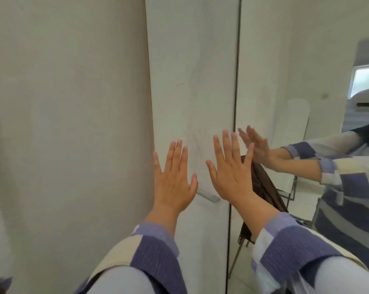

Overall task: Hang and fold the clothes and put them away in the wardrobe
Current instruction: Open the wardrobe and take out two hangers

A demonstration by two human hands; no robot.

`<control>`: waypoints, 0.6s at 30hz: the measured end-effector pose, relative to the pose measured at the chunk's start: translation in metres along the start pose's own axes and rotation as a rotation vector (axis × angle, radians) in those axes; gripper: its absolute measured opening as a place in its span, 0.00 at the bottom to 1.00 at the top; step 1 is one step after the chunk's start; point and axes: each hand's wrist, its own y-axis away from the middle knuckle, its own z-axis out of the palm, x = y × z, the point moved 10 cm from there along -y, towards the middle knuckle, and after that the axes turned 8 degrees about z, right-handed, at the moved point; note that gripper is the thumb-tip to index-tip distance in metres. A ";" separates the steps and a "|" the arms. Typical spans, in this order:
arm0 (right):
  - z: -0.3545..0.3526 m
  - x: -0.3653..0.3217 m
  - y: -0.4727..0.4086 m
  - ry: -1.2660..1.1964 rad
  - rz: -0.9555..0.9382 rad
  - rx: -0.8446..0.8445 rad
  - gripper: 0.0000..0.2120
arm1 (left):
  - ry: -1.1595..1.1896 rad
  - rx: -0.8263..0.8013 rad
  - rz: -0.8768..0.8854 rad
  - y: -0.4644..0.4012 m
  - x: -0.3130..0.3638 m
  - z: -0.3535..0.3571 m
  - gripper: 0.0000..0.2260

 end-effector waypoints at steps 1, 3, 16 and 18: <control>0.005 0.007 -0.004 0.050 0.013 0.002 0.31 | 0.031 -0.040 -0.021 -0.004 0.006 0.014 0.32; 0.016 0.021 -0.011 0.112 0.034 0.025 0.31 | 0.066 -0.078 -0.027 -0.011 0.024 0.040 0.31; 0.067 0.046 -0.010 0.385 -0.035 0.030 0.33 | 0.092 -0.515 0.060 0.000 0.075 0.177 0.27; 0.065 0.046 -0.010 0.410 -0.031 0.047 0.33 | 0.140 -0.493 0.074 0.002 0.075 0.179 0.23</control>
